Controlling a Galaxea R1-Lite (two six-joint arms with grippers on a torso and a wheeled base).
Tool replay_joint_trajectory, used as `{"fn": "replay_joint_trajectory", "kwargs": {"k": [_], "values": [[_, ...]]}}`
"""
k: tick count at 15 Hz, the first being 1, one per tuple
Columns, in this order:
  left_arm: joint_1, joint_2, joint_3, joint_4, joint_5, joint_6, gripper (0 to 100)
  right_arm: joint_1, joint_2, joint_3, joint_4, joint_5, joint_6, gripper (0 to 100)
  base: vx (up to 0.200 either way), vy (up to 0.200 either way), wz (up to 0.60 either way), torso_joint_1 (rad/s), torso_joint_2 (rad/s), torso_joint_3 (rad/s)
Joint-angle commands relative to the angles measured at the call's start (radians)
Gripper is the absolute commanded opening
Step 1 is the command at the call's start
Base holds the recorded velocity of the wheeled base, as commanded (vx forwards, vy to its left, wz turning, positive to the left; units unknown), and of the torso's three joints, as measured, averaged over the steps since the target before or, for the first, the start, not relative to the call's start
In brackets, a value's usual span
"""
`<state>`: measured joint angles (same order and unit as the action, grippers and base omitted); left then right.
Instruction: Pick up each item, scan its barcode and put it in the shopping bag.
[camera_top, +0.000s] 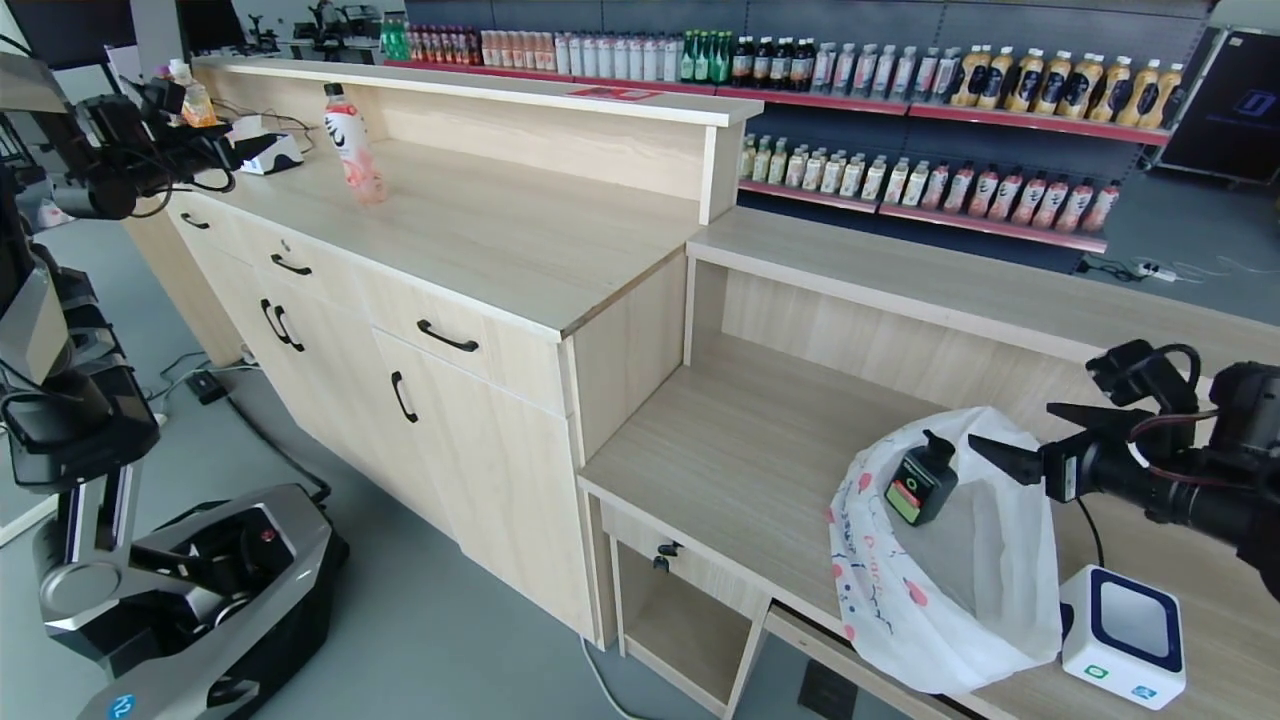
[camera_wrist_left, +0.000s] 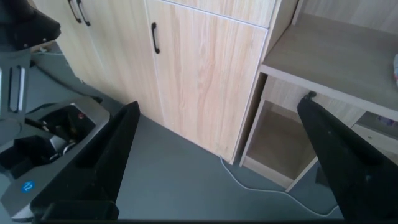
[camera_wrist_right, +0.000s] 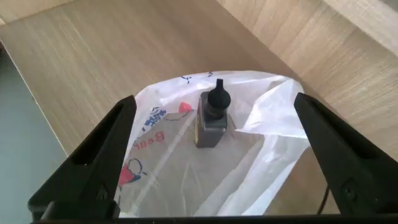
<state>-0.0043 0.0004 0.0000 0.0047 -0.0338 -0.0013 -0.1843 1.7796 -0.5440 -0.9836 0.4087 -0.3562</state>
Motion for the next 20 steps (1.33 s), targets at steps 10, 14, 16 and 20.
{"fn": "replay_joint_trajectory", "kwargs": {"k": [10,14,16,20], "values": [[0.0,0.001,0.0,0.0,0.0,0.0,100,-0.353,-0.626,-0.263,0.899,-0.389,0.036,100,0.0,0.0,-0.6,0.0,0.0,0.004],[0.0,0.001,0.0,0.0,0.0,0.0,100,-0.455,-0.39,-0.294,0.904,-0.416,0.129,100,0.0,0.0,0.0,0.0,0.0,0.0],[0.0,0.001,0.0,0.0,0.0,0.0,100,-0.498,-0.264,-0.326,0.899,-0.317,0.045,100,0.0,0.0,0.0,0.0,0.0,0.0],[0.0,0.001,0.0,0.0,0.0,0.0,100,-0.494,-0.092,-0.504,0.918,-0.185,-0.047,100,0.0,0.0,0.0,0.0,0.0,0.0]]}}
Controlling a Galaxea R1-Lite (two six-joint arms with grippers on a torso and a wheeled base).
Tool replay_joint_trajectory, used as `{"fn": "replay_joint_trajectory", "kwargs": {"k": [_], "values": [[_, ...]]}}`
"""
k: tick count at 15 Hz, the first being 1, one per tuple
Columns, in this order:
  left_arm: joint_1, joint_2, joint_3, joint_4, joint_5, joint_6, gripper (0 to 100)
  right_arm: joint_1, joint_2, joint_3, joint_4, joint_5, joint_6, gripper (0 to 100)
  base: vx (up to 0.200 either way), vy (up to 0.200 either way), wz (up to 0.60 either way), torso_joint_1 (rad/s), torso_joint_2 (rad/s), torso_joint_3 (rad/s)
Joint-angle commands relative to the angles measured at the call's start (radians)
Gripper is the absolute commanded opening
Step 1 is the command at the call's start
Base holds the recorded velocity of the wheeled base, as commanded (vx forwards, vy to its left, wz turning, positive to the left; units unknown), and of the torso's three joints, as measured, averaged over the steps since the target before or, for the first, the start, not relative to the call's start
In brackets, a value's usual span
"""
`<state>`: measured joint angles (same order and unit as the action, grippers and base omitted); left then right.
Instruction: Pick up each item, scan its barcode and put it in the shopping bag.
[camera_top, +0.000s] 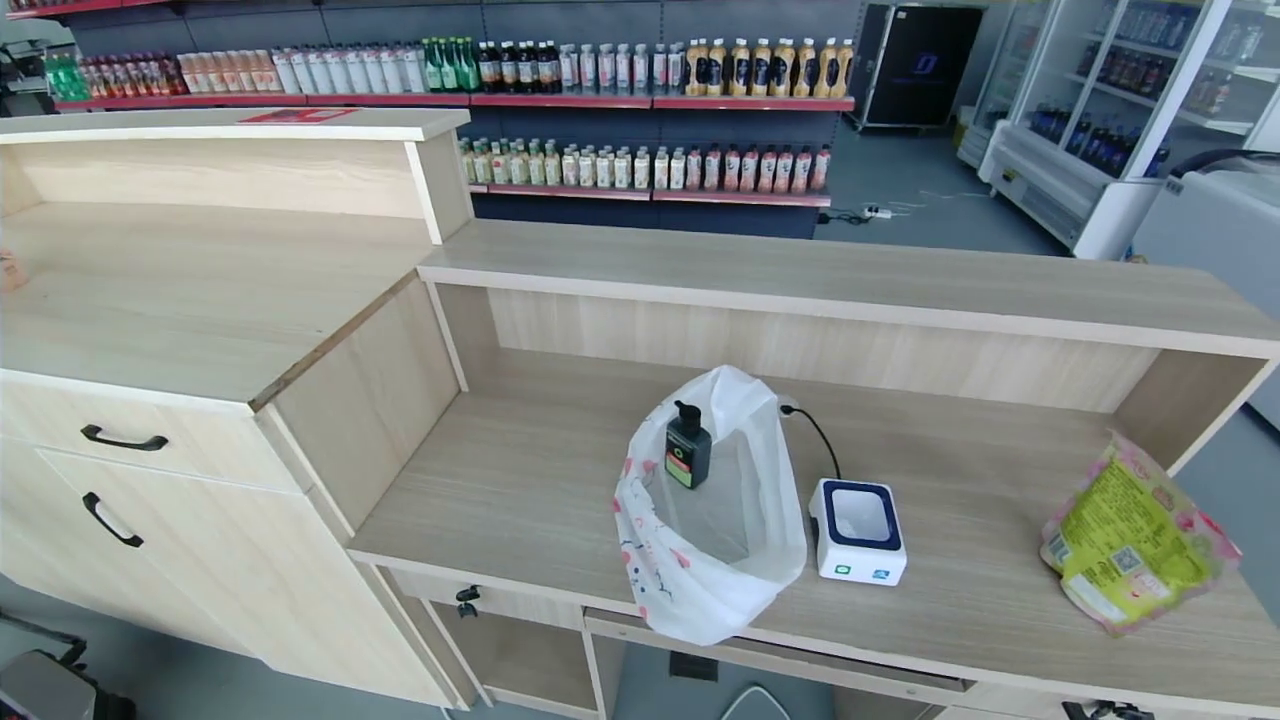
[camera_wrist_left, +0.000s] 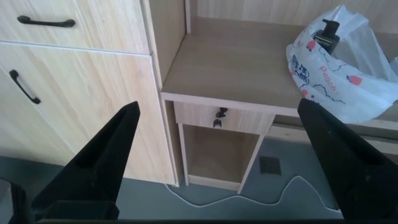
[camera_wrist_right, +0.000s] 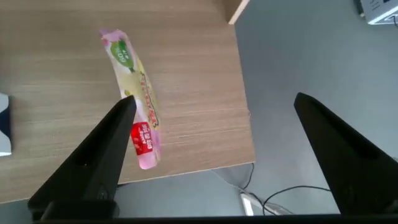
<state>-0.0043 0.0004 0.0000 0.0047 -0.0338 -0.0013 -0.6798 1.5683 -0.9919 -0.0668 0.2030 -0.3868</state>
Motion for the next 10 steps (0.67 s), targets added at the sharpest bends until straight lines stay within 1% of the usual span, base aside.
{"fn": "replay_joint_trajectory", "kwargs": {"k": [1,3,5,10], "values": [[0.0,0.001,0.0,0.0,0.0,0.0,100,0.034,0.154,-0.105,0.044,0.035,-0.02,100,0.0,0.0,0.0,0.0,0.0,0.0],[0.0,0.001,0.0,0.0,0.0,0.0,100,0.054,0.184,-0.12,0.096,0.039,-0.018,100,0.0,0.0,0.0,0.0,0.0,0.0],[0.0,0.001,0.0,0.0,0.0,0.0,100,0.065,0.197,-0.103,0.114,0.084,-0.018,100,0.0,0.0,0.0,0.0,0.0,0.0],[0.001,0.001,0.0,0.0,0.0,0.0,100,0.077,0.214,-0.068,0.131,0.084,-0.021,100,0.0,0.0,0.0,0.0,0.0,0.0]]}}
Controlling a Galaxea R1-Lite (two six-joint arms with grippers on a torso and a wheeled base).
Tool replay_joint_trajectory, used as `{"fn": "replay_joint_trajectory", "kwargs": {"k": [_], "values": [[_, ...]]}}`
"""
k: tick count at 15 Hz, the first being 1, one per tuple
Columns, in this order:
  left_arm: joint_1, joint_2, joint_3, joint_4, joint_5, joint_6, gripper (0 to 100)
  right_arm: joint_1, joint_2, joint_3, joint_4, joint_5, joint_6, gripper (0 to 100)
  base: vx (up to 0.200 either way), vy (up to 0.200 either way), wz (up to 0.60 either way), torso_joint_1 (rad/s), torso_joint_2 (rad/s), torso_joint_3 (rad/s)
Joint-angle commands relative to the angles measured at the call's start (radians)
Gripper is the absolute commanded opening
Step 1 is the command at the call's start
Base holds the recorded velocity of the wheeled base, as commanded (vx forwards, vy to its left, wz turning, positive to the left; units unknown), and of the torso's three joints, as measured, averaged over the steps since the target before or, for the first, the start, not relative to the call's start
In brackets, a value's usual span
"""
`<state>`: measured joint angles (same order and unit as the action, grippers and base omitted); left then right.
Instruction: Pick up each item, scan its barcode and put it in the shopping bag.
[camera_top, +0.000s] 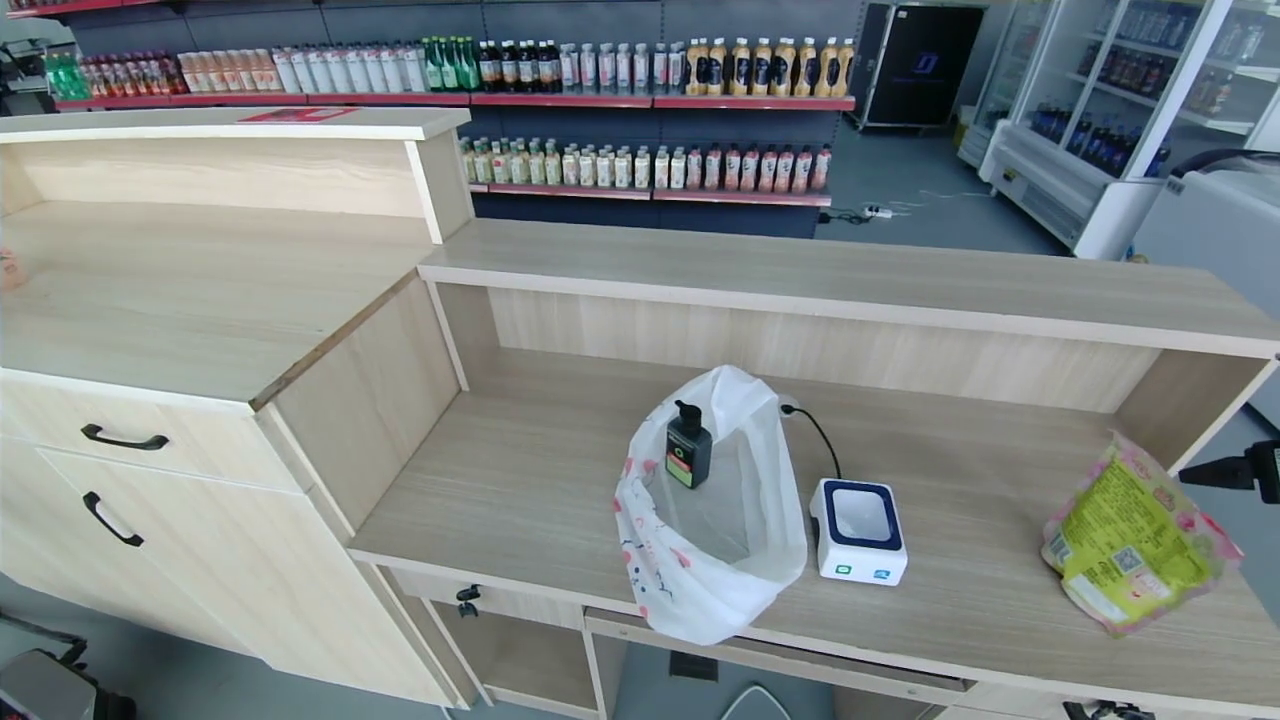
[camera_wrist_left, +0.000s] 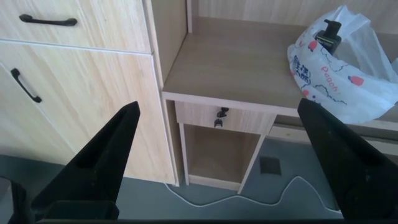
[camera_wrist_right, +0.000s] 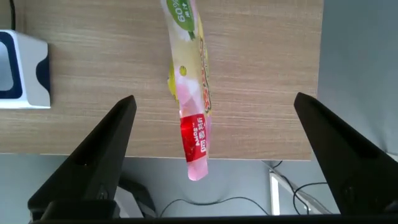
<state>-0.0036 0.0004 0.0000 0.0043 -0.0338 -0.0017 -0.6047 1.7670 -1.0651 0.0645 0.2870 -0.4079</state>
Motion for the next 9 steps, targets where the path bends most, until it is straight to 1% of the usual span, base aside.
{"fn": "replay_joint_trajectory", "kwargs": {"k": [1,5,7,9], "values": [[-0.001,0.001,0.0,0.0,0.0,0.0,100,-0.003,0.025,0.004,0.0,0.0,0.0,100,0.0,0.0,0.0,0.0,0.0,0.0],[-0.001,0.001,0.0,0.0,0.0,0.0,100,-0.006,0.071,-0.004,-0.008,-0.003,-0.005,100,0.0,0.0,0.0,0.0,0.0,0.0],[-0.001,0.001,0.0,0.0,0.0,0.0,100,-0.006,0.109,-0.003,-0.018,0.001,-0.035,100,0.0,0.0,0.0,0.0,0.0,0.0],[-0.001,0.001,0.0,0.0,0.0,0.0,100,-0.004,0.154,0.013,-0.064,0.001,-0.037,100,0.0,0.0,0.0,0.0,0.0,0.0]]}}
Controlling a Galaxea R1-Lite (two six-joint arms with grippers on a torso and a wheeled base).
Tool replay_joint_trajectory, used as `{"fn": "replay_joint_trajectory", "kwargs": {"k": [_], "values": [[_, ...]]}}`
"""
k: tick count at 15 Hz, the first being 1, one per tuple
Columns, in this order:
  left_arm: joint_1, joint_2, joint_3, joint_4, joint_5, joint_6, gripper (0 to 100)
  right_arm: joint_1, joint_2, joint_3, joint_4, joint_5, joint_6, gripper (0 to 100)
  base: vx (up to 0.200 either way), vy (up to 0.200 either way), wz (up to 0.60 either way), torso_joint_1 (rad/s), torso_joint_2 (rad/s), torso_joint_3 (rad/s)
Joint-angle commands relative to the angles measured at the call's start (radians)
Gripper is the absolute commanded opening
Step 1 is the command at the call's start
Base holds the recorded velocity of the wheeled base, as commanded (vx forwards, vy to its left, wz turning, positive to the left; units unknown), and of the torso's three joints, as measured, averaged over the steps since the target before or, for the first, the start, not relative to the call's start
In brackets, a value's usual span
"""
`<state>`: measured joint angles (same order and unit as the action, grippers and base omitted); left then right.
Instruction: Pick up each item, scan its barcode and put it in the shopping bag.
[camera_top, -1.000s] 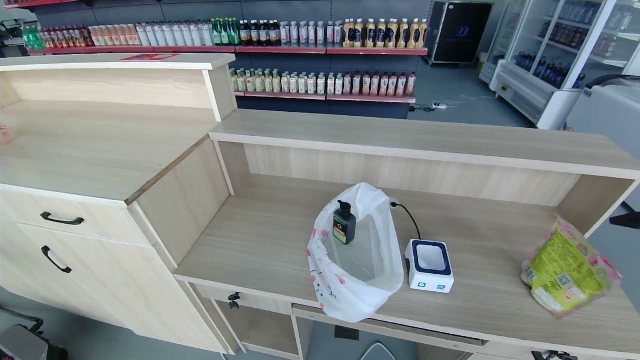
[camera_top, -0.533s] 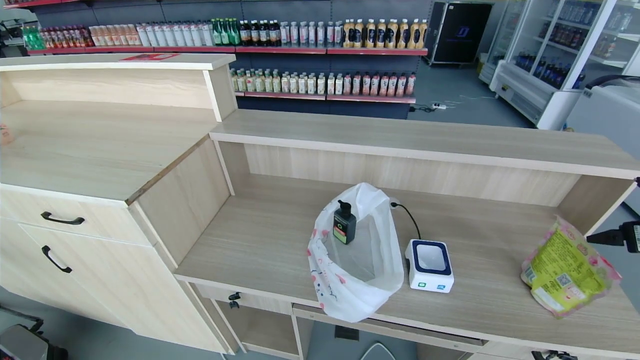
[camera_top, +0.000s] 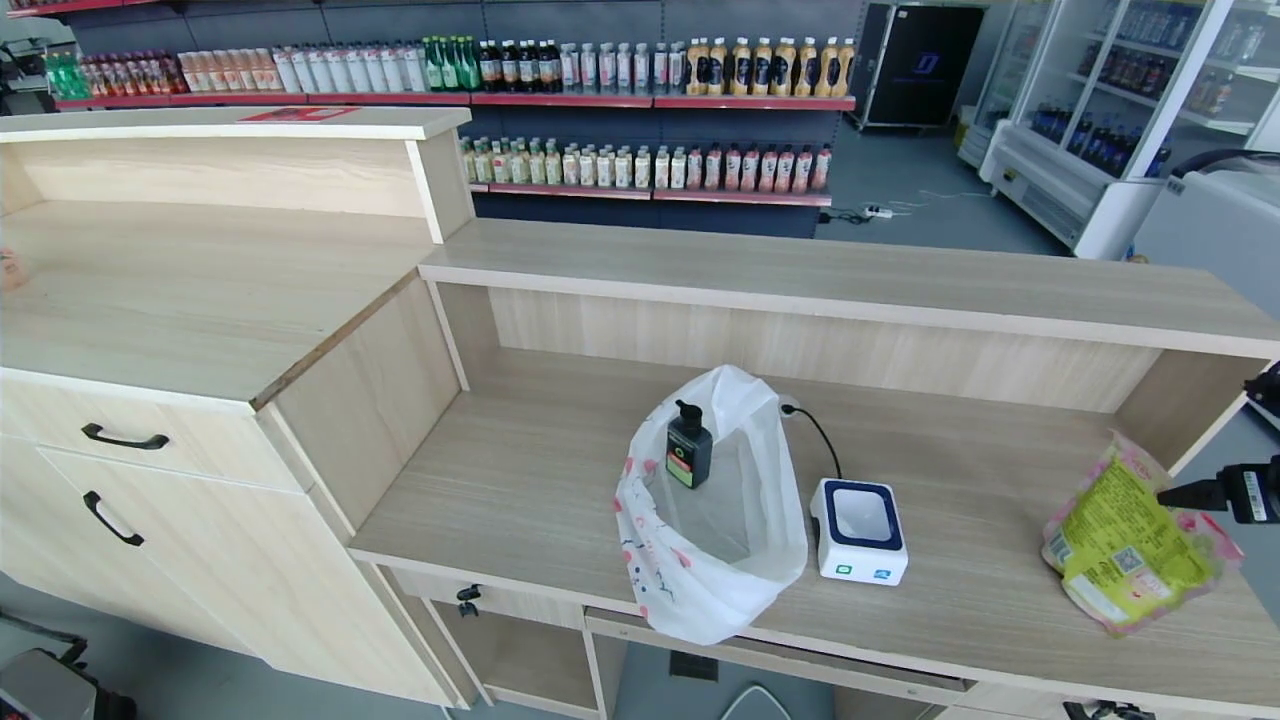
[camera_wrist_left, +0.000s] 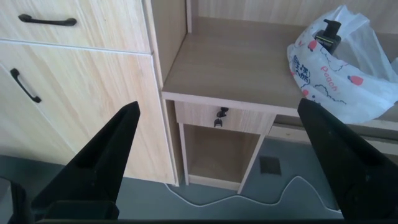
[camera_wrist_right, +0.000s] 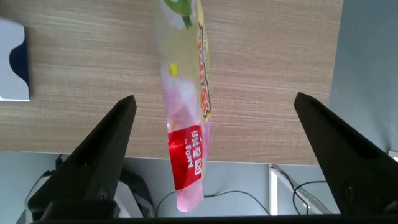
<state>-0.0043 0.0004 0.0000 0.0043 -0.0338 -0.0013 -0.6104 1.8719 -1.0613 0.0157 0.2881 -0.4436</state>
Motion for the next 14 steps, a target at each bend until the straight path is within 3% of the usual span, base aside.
{"fn": "replay_joint_trajectory", "kwargs": {"k": [1,9,14], "values": [[0.0,0.001,0.0,0.0,0.0,0.0,100,0.003,0.072,0.018,-0.051,0.003,-0.001,100,0.0,0.0,0.0,0.0,0.0,0.0],[0.001,0.001,0.0,0.0,0.0,0.0,100,0.031,0.171,0.009,-0.085,0.056,0.0,100,0.0,0.0,0.0,0.0,0.0,0.0],[0.001,0.001,0.0,0.0,0.0,0.0,100,0.047,0.234,0.012,-0.177,0.083,-0.001,100,0.0,0.0,0.0,0.0,0.0,0.0]]}}
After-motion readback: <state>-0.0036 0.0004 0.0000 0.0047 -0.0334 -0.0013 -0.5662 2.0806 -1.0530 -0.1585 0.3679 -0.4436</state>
